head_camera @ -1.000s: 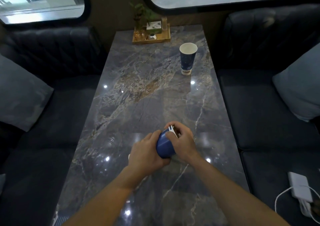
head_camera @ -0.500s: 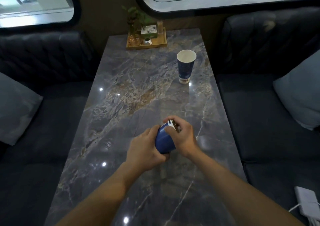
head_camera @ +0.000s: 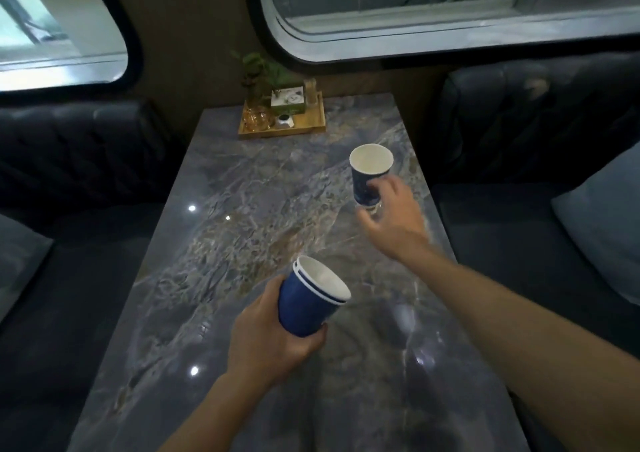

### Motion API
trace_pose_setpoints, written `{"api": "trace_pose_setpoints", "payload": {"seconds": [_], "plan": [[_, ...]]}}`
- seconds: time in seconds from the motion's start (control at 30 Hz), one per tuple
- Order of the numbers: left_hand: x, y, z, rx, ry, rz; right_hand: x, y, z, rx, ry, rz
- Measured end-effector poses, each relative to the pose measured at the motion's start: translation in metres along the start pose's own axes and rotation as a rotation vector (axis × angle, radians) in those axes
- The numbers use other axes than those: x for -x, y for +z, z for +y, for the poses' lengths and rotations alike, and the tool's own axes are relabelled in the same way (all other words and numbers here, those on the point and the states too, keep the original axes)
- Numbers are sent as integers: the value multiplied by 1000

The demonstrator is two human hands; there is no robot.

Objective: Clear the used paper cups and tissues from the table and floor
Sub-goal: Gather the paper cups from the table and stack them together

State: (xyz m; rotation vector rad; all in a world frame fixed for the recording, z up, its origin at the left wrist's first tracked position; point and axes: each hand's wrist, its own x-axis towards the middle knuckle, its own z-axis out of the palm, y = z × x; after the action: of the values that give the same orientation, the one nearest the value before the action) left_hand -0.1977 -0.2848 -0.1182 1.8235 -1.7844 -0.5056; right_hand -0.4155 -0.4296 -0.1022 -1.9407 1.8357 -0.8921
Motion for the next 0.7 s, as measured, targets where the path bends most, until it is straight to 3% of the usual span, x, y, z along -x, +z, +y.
{"api": "trace_pose_setpoints", "payload": {"seconds": [0.2, 0.33, 0.43, 0.7], "plan": [[-21, 0, -6, 24, -24, 11, -91, 11, 12, 400, 7, -107], [-32, 5, -15, 22, -25, 25, -137, 31, 8, 504, -29, -109], [-35, 8, -24, 37, -28, 27, -146, 44, 14, 643, -29, -248], [-10, -12, -29, 27, -27, 49, -128, 40, -10, 651, -15, -255]]}}
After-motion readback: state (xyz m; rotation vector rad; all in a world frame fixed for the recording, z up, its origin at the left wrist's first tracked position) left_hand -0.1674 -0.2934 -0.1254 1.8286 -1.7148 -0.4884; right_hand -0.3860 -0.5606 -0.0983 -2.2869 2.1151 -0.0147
